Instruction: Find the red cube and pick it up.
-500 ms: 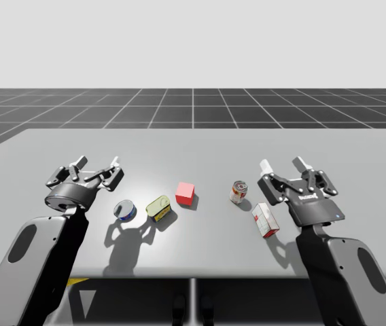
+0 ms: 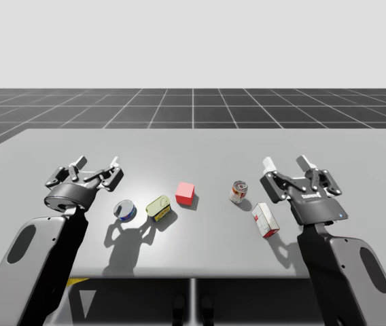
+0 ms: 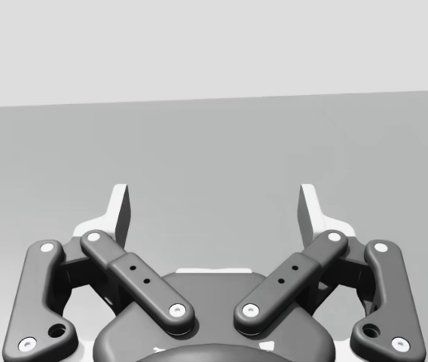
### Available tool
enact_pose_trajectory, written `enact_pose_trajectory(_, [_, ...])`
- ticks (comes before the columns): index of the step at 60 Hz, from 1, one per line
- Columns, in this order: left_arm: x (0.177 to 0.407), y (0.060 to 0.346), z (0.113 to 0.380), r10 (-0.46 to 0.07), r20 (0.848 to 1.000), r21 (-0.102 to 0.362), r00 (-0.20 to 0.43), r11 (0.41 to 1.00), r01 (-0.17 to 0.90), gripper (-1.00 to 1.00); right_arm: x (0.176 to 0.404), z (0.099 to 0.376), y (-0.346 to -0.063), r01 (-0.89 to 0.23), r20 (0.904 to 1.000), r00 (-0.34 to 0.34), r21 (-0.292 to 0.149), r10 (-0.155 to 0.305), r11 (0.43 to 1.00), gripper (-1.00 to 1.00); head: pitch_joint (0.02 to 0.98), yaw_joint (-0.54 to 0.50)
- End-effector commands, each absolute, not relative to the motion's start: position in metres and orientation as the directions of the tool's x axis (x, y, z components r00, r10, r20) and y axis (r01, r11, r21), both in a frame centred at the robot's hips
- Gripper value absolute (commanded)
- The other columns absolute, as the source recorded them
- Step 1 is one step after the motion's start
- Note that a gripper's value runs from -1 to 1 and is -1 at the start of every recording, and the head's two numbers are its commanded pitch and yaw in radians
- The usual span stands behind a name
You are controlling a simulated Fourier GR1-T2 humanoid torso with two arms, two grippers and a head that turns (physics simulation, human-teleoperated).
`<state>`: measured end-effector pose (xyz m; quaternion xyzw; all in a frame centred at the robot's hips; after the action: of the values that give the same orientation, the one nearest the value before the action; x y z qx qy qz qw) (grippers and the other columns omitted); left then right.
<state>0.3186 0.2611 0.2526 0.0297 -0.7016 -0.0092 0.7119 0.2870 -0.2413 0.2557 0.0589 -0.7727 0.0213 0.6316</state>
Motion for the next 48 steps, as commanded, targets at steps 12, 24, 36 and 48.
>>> enact_pose_trajectory(12, [0.3195,0.2619,0.2522,-0.058,0.998,0.058,0.016,0.998,-0.028,-1.0,0.2883,0.2556,-0.2438,-0.106,0.9805,-0.187,0.042,-0.061,0.993,-1.0,0.497,0.02])
enact_pose_trajectory(24, [0.3201,0.2615,0.2522,-0.063,0.998,0.064,0.016,0.998,-0.027,-1.0,0.2888,0.2554,-0.2437,-0.108,0.9822,-0.179,0.037,-0.056,0.993,-1.0,0.644,0.03])
enact_pose_trajectory(36, [0.3198,0.2608,0.2521,-0.066,0.998,0.067,0.016,0.997,-0.024,-1.0,0.2887,0.2551,-0.2435,-0.108,0.9831,-0.175,0.033,-0.052,0.994,-1.0,0.75,0.06])
enact_pose_trajectory(48, [0.3198,0.2606,0.2521,-0.068,0.998,0.068,0.018,0.997,-0.023,-1.0,0.2877,0.2544,-0.2387,-0.126,0.9837,-0.174,0.024,-0.046,0.992,-1.0,0.79,0.07])
